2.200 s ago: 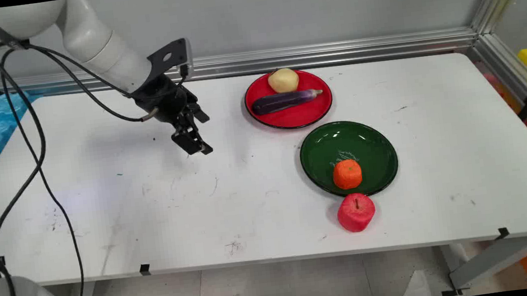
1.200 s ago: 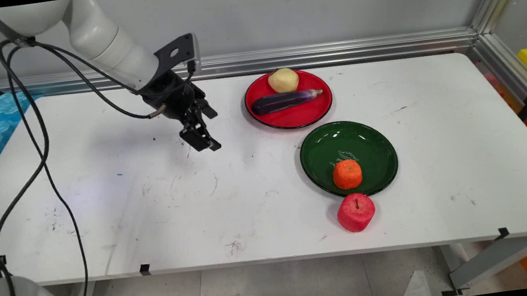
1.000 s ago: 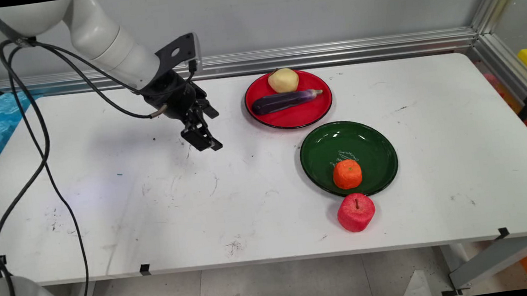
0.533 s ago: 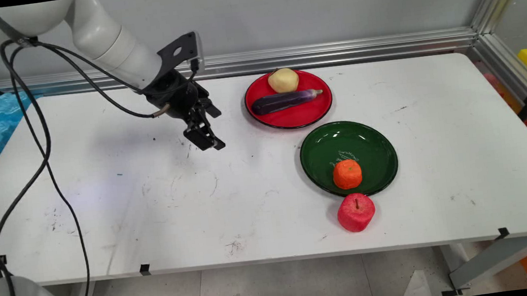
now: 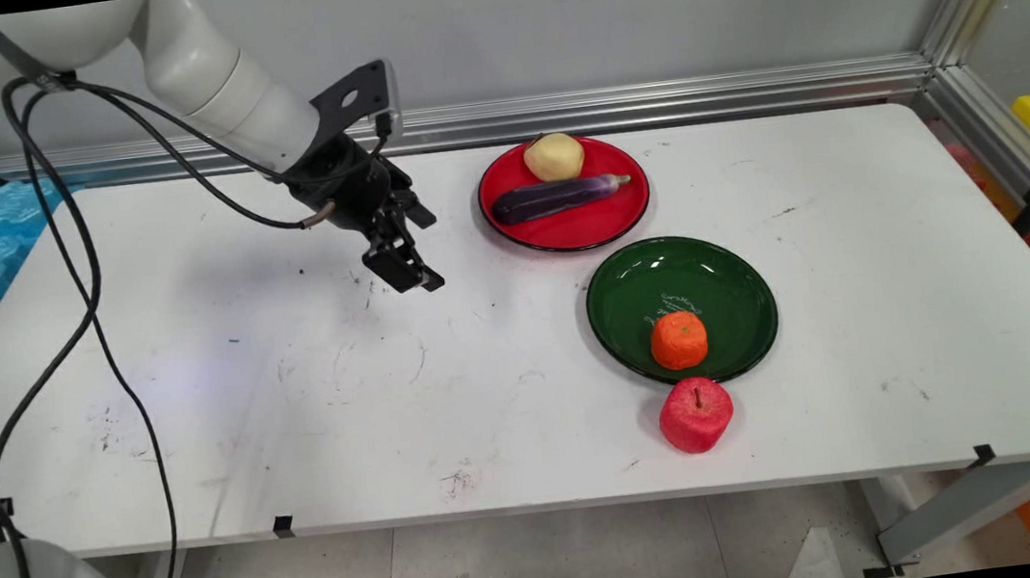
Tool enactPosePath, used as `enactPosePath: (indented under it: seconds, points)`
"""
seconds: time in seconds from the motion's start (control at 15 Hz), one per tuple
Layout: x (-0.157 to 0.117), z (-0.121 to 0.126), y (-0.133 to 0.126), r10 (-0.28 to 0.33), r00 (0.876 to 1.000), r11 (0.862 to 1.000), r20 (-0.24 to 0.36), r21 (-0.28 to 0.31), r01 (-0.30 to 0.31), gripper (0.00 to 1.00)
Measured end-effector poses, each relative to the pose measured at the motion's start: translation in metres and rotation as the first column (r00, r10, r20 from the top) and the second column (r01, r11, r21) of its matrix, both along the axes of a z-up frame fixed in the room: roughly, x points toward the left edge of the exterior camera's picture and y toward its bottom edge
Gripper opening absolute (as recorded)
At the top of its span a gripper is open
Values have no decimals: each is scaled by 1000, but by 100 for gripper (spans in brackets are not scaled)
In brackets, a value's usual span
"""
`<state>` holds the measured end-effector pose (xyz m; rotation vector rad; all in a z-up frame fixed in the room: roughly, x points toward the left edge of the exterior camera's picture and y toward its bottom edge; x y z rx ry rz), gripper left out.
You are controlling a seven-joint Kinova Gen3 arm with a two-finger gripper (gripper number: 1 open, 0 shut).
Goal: Pick up the eggplant from the red plate
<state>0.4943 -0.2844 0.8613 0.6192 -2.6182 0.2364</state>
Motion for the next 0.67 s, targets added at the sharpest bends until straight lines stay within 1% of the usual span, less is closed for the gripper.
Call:
enactPosePath:
  seconds: [0.4,0.67]
  points:
    - [-4,1,-2,4,1000,1000,-10,-5,-4,100]
    - [-14,0,-2,10,1000,1000,-28,-9,-11,100]
